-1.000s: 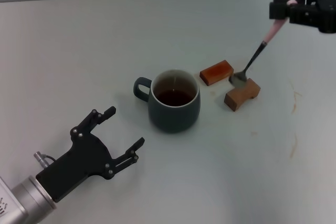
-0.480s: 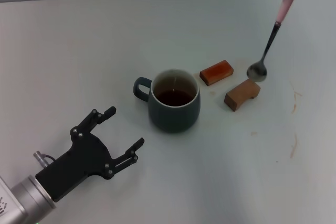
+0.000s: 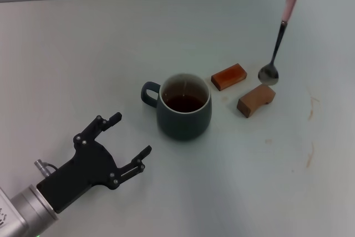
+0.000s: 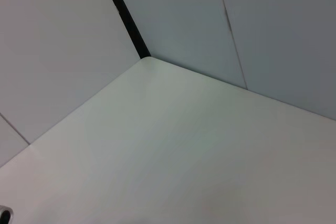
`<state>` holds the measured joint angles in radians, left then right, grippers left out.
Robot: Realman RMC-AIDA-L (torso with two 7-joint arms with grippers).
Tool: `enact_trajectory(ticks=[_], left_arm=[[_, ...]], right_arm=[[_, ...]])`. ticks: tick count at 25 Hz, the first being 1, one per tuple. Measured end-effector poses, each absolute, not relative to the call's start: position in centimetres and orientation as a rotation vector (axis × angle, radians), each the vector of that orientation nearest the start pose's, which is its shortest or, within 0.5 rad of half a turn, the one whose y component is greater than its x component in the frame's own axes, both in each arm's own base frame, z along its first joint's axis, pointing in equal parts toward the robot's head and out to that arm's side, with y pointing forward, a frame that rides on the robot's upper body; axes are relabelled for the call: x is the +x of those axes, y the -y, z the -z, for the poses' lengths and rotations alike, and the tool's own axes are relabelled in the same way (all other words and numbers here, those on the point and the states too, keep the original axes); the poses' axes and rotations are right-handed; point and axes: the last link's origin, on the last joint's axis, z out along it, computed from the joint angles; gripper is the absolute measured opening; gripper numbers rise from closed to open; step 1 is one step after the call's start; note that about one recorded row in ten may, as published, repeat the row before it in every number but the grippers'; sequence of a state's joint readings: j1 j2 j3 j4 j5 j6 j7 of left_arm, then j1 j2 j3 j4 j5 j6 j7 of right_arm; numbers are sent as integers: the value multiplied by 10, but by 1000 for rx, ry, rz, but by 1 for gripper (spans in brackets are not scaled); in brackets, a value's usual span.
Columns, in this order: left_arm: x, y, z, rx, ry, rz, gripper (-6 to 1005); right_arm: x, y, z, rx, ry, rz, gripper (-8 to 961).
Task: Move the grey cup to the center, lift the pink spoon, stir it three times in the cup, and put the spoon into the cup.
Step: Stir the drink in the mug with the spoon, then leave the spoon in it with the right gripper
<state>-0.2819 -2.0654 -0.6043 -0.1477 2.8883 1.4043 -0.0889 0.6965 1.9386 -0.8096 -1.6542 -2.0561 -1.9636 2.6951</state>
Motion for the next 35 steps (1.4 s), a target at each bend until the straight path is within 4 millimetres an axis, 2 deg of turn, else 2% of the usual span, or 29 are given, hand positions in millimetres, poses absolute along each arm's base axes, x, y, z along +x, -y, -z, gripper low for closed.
enact_trajectory(ticks=[7, 9, 18, 27, 35], left_arm=[[-304, -220, 84, -2298, 90, 764, 855], [-304, -221, 82, -2291, 92, 771, 854], [-304, -223, 82, -2288, 90, 774, 854], [-304, -224, 82, -2293, 95, 772, 854], [-303, -223, 83, -2302, 99, 782, 855]], right_arm=[[82, -359, -143, -2707, -957, -214, 125], [76, -368, -131, -2712, -925, -148, 125], [64, -386, -102, -2753, -885, -93, 125], [48, -387, -77, -2831, -772, -96, 125], [51, -392, -59, -2841, -742, -69, 125]])
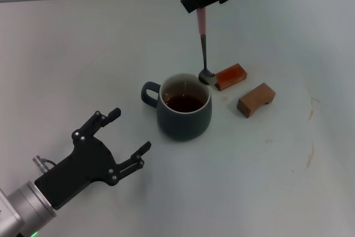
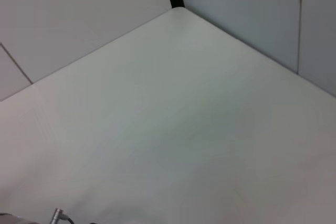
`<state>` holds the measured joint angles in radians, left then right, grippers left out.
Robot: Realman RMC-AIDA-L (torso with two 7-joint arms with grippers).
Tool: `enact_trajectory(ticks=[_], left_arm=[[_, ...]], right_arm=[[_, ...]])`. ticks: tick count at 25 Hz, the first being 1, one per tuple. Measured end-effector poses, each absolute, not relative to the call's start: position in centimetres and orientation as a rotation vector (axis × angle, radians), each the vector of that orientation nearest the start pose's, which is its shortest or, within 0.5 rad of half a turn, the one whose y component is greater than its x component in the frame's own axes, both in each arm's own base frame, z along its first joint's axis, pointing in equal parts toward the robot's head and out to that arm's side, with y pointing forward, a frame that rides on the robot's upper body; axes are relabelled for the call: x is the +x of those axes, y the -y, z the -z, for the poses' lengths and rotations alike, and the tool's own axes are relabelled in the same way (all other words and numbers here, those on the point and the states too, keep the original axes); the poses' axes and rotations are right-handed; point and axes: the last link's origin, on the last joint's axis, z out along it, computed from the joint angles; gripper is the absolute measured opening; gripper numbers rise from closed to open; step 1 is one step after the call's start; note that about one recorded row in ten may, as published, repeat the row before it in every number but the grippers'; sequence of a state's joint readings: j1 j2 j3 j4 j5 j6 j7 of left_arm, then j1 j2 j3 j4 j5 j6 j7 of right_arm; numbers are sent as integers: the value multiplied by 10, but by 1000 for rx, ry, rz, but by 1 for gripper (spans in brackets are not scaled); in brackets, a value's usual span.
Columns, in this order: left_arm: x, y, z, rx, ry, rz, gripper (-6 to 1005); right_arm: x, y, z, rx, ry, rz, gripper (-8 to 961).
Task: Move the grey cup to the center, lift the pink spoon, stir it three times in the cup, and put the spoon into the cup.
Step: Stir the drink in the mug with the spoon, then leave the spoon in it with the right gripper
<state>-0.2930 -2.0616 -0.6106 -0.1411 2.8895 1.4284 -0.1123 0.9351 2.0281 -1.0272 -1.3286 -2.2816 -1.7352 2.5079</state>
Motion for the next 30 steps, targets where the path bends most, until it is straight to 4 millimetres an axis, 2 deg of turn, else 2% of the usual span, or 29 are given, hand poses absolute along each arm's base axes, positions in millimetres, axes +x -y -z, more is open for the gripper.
enact_trajectory(ticks=[8, 19, 24, 30], left_arm=[[-303, -223, 83, -2304, 103, 784, 855], [-305, -220, 83, -2305, 113, 778, 854], [-307, -219, 82, -2306, 113, 769, 854], [-308, -219, 82, -2308, 113, 762, 854]], right_arm=[[59, -397, -31, -2885, -760, -38, 125], [59, -401, 6, -2931, -704, 11, 126], [56, -404, 10, -2928, -680, 10, 126], [62, -411, 0, -2879, -671, 21, 126]])
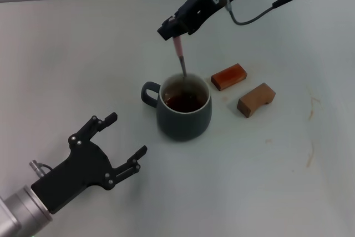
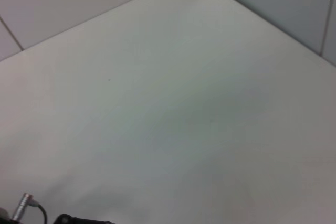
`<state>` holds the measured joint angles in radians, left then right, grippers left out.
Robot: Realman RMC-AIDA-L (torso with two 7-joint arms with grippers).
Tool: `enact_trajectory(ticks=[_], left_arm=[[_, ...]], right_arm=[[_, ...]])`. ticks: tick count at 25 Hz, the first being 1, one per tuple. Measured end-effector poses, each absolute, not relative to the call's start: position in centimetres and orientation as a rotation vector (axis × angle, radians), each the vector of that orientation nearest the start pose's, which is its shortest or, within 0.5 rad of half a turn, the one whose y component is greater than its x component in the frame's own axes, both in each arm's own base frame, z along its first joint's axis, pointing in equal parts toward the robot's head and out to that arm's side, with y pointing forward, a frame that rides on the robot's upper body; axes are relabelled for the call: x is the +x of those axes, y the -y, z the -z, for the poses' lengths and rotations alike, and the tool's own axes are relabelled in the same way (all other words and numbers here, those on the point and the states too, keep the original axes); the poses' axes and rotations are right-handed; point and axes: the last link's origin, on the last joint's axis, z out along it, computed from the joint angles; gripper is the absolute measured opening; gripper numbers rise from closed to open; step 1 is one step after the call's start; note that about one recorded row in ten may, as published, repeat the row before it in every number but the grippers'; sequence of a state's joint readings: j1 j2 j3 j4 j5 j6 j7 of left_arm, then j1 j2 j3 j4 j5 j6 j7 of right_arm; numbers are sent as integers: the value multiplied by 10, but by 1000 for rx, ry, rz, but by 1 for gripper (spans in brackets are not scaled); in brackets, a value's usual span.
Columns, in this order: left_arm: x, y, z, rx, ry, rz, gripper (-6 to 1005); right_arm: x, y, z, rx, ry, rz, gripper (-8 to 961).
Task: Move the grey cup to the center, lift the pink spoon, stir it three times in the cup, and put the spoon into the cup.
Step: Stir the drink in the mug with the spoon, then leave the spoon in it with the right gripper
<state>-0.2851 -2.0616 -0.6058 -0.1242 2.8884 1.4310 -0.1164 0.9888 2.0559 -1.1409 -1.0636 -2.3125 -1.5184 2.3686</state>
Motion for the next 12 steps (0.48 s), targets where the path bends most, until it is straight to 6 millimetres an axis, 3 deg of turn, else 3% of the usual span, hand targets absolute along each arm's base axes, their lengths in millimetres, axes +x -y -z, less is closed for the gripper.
enact_trajectory(ticks=[6, 12], left_arm=[[-309, -220, 81, -2310, 111, 756, 854], [-308, -221, 81, -2309, 106, 762, 855]], right_arm=[[69, -406, -1, -2896, -708, 26, 126], [59, -401, 7, -2943, -700, -3, 126]])
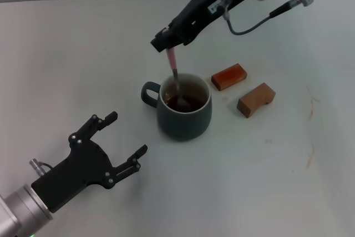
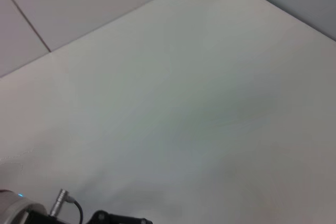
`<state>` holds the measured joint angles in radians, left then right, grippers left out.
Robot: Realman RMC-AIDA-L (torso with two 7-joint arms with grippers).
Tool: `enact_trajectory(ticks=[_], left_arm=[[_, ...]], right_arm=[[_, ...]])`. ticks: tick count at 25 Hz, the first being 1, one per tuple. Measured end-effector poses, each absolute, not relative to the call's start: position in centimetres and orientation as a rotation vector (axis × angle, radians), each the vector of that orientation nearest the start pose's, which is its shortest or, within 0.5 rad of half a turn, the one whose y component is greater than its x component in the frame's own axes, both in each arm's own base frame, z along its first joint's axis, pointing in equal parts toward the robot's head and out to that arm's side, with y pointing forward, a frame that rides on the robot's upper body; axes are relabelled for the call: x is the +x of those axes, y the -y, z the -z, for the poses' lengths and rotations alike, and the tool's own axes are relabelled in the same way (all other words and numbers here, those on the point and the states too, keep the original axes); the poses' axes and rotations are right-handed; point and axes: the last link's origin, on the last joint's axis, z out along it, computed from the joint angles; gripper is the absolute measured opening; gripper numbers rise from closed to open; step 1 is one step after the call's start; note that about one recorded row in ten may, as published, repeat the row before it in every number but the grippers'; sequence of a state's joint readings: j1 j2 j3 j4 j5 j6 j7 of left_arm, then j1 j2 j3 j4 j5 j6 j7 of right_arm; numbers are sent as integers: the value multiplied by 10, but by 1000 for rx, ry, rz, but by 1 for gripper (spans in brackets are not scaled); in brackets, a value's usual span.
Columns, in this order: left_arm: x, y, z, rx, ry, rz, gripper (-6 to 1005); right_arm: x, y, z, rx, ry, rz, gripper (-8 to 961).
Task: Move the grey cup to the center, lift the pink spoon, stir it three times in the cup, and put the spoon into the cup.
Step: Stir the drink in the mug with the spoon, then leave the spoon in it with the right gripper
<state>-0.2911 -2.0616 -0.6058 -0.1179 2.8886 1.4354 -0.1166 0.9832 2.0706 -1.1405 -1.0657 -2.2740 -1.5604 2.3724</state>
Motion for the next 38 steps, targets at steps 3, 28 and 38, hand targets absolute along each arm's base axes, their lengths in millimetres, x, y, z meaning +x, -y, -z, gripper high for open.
enact_trajectory(ticks=[3, 28, 38], left_arm=[[-308, -220, 81, -2309, 107, 764, 855], [-312, -214, 81, -2303, 122, 756, 854], [-311, -216, 80, -2305, 118, 758, 854]], right_arm=[[56, -403, 12, -2952, -685, -6, 126], [62, -400, 12, -2947, -704, 60, 128], [60, -411, 11, -2898, -646, 43, 131]])
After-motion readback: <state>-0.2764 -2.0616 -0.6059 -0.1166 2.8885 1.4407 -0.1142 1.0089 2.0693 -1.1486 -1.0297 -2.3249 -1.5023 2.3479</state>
